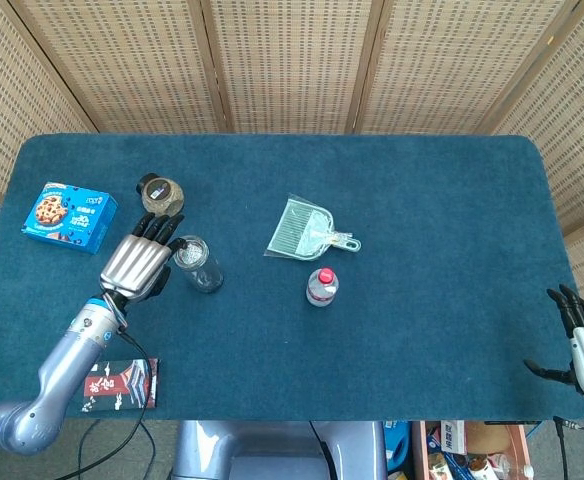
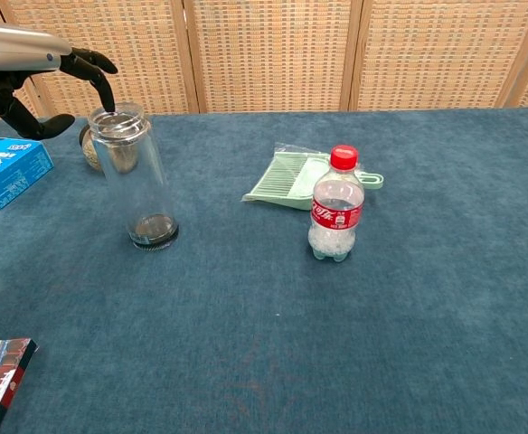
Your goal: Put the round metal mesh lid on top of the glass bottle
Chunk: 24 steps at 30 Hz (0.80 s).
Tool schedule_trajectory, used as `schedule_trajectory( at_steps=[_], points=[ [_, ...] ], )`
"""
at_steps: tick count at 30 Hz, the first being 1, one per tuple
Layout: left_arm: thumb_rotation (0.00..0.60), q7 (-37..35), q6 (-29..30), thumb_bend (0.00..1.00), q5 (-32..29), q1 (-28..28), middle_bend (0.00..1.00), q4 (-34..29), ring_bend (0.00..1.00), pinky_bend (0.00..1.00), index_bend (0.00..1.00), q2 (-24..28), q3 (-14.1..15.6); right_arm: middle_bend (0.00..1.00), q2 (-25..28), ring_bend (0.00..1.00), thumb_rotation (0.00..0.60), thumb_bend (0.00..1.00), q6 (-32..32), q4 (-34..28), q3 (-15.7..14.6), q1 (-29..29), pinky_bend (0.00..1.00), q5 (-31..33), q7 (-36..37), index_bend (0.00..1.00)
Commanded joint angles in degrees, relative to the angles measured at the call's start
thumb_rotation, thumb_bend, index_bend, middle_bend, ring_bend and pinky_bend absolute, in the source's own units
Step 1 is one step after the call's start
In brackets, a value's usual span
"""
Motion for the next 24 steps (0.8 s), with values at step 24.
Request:
schedule_trajectory(
  at_steps=[24],
  points=[
    [0.6, -18.93, 20.18, 0.26, 30.52, 21.13, 0.0, 0.35, 0.0, 0.0, 0.0, 2.04, 7.03, 0.0, -1.33, 0.0, 0.6, 0.05, 4.88, 0.11, 0.22, -0.68, 0.0, -3.51, -1.69, 0.06]
  ],
)
